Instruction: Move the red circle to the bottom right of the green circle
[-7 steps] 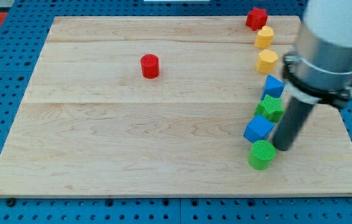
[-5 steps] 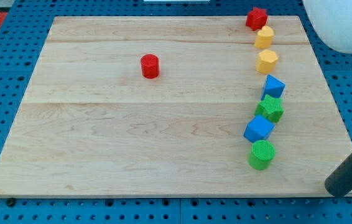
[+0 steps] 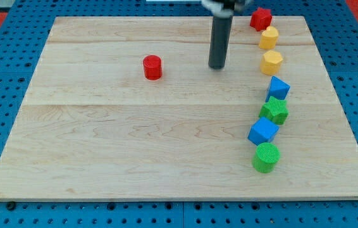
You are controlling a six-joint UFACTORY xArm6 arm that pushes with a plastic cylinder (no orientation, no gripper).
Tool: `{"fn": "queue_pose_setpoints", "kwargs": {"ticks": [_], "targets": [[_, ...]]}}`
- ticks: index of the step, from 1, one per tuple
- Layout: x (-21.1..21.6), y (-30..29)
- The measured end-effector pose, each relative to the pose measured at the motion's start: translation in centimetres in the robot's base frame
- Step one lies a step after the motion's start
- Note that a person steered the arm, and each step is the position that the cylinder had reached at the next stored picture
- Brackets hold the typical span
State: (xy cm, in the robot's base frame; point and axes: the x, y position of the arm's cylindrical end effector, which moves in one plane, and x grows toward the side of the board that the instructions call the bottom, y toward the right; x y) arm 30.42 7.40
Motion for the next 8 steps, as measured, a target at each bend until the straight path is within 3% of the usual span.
{"fn": "queue_pose_setpoints", "kwargs": {"ticks": [1,2,3,5,6,8], "targets": [[-1.5,-12.9],[0.4,-16.5],[4.2,-14.4],[8.1,-12.0],[4.5,-10.0],[11.6,-8.2]]}}
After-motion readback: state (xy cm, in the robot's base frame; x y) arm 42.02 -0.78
